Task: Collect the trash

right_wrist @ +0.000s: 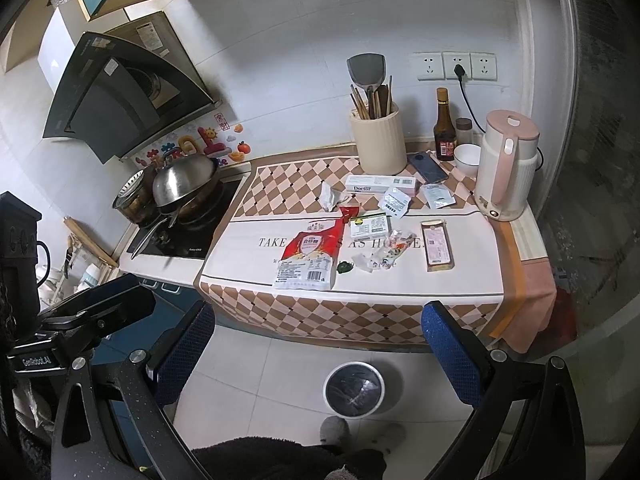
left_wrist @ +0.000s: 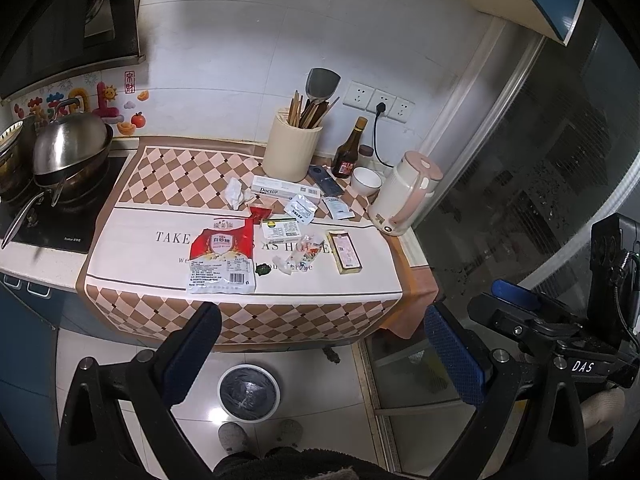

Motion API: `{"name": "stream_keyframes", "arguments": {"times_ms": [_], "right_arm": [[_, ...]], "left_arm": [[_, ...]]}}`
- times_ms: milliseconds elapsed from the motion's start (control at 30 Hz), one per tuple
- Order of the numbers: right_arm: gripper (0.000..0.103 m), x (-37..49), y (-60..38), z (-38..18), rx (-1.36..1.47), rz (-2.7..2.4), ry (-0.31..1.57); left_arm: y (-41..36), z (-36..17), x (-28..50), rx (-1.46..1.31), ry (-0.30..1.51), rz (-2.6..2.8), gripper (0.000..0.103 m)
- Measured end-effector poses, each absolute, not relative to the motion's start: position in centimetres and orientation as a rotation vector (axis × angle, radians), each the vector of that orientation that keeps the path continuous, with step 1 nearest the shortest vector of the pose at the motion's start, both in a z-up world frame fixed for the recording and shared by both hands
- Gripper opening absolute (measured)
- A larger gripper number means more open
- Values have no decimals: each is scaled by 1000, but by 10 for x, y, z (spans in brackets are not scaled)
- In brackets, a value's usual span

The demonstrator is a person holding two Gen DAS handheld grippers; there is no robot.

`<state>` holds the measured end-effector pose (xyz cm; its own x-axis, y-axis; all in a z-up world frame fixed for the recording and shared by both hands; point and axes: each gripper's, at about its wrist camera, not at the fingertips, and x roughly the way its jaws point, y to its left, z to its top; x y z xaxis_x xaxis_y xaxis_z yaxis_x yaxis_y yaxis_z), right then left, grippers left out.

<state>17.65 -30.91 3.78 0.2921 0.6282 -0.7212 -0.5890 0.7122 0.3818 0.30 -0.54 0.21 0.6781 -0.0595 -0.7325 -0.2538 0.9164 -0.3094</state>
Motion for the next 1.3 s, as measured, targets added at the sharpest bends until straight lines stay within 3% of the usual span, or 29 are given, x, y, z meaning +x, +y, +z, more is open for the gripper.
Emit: {"name": "stream_keyframes", "arguments": {"times_ms": [1300], "right_arm": [[103,188,-301,39,53,822,987]], "left_arm": [[3,5,10,-435,805,93,103]]}}
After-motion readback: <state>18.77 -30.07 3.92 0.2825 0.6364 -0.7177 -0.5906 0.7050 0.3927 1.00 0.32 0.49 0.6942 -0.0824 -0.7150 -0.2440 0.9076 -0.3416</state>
